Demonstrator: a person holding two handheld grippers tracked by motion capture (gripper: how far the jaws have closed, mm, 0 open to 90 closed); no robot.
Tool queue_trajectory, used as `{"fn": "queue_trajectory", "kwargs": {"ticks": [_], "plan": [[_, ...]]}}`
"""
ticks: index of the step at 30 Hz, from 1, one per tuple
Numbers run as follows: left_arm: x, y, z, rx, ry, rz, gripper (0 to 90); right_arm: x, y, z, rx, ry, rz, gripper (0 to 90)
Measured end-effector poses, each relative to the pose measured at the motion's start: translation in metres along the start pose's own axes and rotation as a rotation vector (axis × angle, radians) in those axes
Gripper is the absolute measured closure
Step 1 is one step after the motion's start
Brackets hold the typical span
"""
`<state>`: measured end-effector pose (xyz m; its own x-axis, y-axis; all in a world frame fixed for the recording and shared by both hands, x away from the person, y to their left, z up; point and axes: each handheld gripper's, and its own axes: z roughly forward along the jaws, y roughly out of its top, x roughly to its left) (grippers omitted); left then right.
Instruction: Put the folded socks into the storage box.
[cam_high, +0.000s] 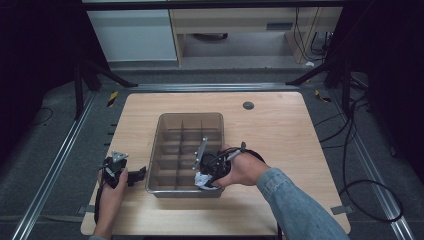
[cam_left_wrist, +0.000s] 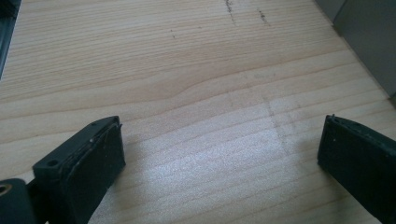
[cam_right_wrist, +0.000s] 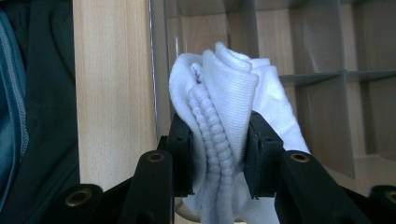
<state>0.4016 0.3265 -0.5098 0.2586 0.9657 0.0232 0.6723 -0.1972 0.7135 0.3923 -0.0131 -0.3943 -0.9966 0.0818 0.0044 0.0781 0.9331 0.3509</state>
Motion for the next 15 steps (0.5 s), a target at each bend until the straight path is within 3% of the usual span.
{"fn": "queue_trajectory", "kwargs": {"ticks": [9, 15], "plan": [[-0.0001, 0.0, 0.0, 0.0, -0.001, 0.0, 0.0, -0.0013, 0.0013, 0.0039, 0.026, 0.023, 0.012, 65.9], [-0.0002, 0.0, 0.0001, -0.001, -0.004, 0.004, 0.0, -0.0007, -0.0003, -0.0005, 0.004, 0.023, 0.018, 56.9]]}}
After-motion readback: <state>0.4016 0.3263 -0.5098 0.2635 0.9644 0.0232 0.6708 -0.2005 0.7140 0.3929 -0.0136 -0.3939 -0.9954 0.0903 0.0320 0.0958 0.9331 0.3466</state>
